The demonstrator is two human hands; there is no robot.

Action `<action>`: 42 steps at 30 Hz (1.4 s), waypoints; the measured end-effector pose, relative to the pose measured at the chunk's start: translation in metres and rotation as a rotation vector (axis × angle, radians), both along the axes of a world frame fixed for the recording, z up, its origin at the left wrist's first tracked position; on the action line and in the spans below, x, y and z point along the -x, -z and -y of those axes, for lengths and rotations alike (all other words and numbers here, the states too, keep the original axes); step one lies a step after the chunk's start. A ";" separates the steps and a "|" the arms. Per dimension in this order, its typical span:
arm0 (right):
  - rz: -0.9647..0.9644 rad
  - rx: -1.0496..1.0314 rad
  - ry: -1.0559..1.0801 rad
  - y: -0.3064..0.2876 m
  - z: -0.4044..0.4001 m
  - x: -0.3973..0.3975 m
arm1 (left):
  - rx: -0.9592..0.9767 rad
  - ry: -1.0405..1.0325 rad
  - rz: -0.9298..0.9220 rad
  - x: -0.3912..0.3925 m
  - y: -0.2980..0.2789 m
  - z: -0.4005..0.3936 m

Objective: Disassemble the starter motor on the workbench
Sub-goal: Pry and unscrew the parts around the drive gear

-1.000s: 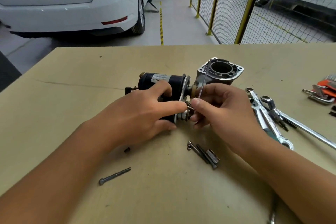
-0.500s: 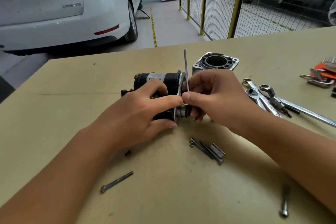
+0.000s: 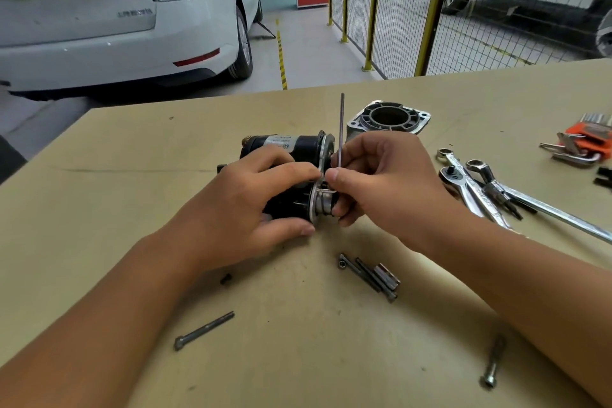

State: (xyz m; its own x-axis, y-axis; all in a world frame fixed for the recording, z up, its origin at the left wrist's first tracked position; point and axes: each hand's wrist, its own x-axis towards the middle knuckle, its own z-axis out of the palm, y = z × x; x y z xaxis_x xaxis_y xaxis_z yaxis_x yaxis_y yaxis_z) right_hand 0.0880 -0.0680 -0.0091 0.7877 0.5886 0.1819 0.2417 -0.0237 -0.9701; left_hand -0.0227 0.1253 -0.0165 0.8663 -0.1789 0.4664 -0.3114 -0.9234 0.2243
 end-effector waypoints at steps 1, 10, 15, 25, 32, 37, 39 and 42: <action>-0.003 -0.012 0.008 0.000 0.000 0.001 | 0.014 -0.009 -0.003 0.000 0.000 0.001; 0.000 -0.011 0.008 0.000 0.000 0.002 | 0.099 -0.019 -0.029 0.002 -0.001 0.005; 0.014 -0.001 0.020 0.000 -0.001 0.002 | 0.117 -0.017 -0.030 0.003 0.000 0.006; -0.025 -0.051 -0.006 0.001 0.002 0.001 | 0.105 -0.024 -0.040 0.004 0.000 0.009; 0.005 -0.058 0.000 0.002 0.002 0.004 | 0.107 -0.031 -0.042 0.005 0.001 0.009; -0.001 -0.074 -0.018 0.001 0.003 0.002 | 0.106 -0.035 -0.039 0.004 0.001 0.008; -0.009 -0.058 -0.024 0.001 0.002 0.002 | 0.110 -0.034 -0.039 0.004 0.001 0.009; -0.017 -0.056 -0.011 0.002 0.000 0.002 | 0.115 -0.035 -0.038 0.004 0.001 0.009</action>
State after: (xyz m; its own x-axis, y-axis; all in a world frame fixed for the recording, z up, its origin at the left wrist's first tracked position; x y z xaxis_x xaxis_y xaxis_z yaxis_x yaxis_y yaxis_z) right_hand 0.0858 -0.0683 -0.0115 0.7844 0.5865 0.2019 0.2256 0.0335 -0.9737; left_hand -0.0270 0.1164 -0.0174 0.8886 -0.0956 0.4486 -0.2689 -0.9010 0.3405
